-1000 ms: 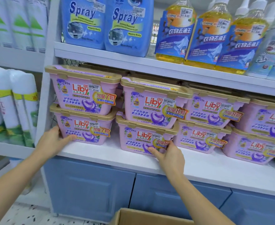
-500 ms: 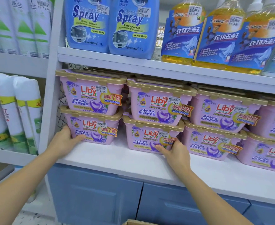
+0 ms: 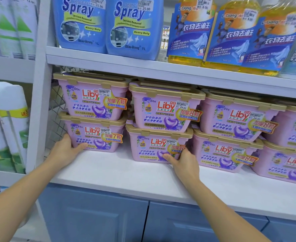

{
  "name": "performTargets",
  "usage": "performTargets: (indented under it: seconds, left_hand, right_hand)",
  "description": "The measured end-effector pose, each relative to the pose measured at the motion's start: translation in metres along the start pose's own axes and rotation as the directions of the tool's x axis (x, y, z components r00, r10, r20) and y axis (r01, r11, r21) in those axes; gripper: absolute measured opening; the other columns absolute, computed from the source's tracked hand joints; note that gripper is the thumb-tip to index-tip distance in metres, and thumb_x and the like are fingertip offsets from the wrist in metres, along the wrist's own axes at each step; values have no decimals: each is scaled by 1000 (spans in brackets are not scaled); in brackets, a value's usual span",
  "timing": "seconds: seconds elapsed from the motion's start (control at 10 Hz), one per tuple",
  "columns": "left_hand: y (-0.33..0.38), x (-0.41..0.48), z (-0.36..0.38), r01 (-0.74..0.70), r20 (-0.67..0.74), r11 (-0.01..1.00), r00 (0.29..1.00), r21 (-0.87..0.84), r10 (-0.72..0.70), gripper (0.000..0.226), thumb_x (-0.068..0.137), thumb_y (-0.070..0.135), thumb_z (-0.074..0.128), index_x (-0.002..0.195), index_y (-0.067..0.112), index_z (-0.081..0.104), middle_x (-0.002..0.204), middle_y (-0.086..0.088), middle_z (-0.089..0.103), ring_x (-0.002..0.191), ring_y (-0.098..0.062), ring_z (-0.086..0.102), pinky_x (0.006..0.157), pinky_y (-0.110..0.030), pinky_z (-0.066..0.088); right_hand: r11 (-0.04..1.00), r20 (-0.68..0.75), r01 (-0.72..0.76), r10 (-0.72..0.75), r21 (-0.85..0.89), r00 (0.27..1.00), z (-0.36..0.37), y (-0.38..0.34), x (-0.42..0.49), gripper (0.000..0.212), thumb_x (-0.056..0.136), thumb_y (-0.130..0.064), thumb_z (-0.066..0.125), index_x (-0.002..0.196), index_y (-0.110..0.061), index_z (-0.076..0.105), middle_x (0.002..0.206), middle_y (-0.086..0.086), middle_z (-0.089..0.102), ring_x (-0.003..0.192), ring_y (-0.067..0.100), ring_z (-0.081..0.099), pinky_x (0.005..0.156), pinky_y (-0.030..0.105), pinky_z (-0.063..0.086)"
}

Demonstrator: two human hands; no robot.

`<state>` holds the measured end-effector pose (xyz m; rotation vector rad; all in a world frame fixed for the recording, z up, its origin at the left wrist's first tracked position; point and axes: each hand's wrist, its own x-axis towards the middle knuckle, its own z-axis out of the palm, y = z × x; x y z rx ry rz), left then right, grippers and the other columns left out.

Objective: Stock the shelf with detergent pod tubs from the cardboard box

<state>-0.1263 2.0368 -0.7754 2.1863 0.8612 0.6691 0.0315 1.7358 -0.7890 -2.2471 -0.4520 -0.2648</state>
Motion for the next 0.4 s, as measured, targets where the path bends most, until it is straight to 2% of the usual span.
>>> performTargets:
  seconds: [0.1,0.2,0.3,0.4]
  left_hand:
    - [0,1,0,10,15,1000,1000,-4,-10,51,84,27,63,128,7,45,132,-16,57,119,-39,51,93,-42,40]
    - [0,1,2,18,11,1000,1000,-20,-18,51,84,26,63,128,7,46,131,-16,57,118,-40,51,94,-43,40]
    - [3,-3,4,28,-68,998,997,54,-24,47,82,29,65,120,5,52,124,-21,61,113,-45,54,87,-45,43]
    - [1,-10,4,61,-152,985,988,158,-37,44,81,30,66,113,2,54,119,-25,63,108,-48,55,83,-47,44]
  right_hand:
    - [999,-17,-22,22,-39,1000,3,-1,-2,45,76,-51,65,92,-11,53,83,5,65,84,28,62,69,37,50]
    - [999,-12,-31,31,-32,999,4,-2,-5,46,76,-53,65,94,-12,53,84,4,65,85,28,62,69,36,50]
    - [1000,41,-13,14,-21,999,-6,-1,-4,43,77,-51,65,95,-13,55,82,-1,64,84,25,62,65,32,46]
    - [999,109,-29,24,40,994,-16,3,-5,38,80,-46,63,98,-13,58,92,1,69,89,24,64,71,33,49]
